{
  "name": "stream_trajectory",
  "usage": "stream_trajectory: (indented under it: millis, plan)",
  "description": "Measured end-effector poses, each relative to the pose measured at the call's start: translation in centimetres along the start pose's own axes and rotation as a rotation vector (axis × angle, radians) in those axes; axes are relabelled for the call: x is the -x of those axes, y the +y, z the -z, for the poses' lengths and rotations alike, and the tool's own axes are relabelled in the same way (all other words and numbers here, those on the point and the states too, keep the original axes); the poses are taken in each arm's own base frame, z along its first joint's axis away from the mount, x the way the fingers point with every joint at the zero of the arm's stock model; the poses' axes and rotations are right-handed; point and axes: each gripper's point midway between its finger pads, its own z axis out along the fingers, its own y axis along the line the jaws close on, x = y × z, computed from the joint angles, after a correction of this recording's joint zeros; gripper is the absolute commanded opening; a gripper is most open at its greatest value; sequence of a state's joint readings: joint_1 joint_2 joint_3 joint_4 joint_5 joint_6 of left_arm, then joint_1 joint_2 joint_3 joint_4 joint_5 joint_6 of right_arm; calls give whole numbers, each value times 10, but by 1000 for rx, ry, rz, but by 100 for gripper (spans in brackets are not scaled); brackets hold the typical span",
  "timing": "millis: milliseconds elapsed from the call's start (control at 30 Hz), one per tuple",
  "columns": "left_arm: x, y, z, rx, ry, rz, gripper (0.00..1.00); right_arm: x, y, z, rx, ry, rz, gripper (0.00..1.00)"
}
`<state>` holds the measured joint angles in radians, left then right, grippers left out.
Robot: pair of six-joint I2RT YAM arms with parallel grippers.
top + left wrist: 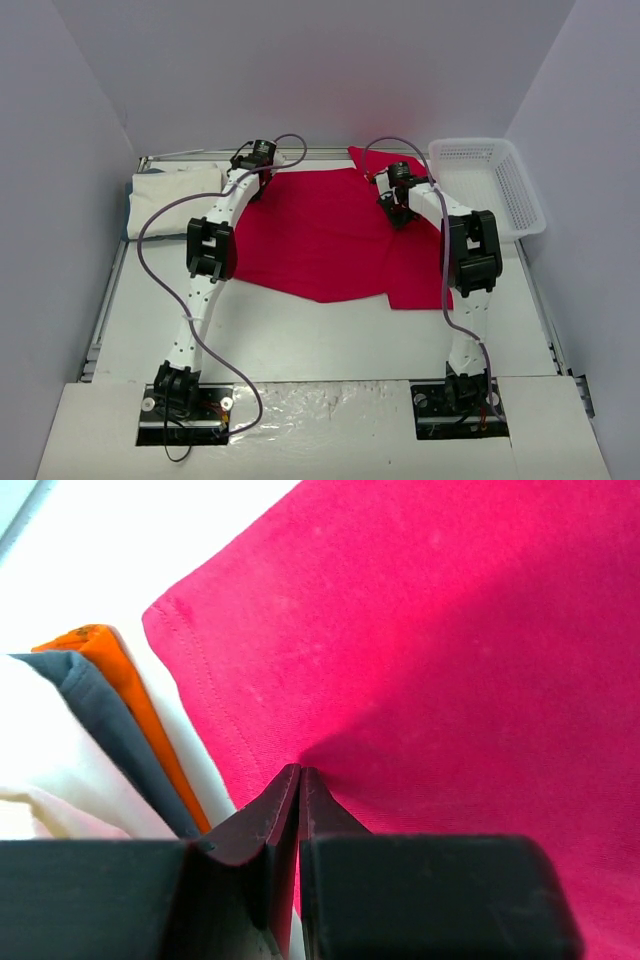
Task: Fold and stack the t-shirts
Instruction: Flatten out the tshirt
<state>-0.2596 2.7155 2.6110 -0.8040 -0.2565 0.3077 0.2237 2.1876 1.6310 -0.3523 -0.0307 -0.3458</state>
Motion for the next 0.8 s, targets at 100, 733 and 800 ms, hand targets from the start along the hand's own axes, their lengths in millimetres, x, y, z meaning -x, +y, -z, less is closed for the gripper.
stream_trajectory:
  millis: [100, 733, 800]
  plan:
    - [0, 2, 1, 10, -3, 2, 8, 1, -1, 2, -2, -4, 2, 13]
    - [-71, 42, 222, 59, -148, -11, 30, -53, 43, 108, 127, -32, 39, 38]
    - [-105, 13, 219, 10, -109, -77, 30, -64, 47, 116, 134, -30, 39, 38]
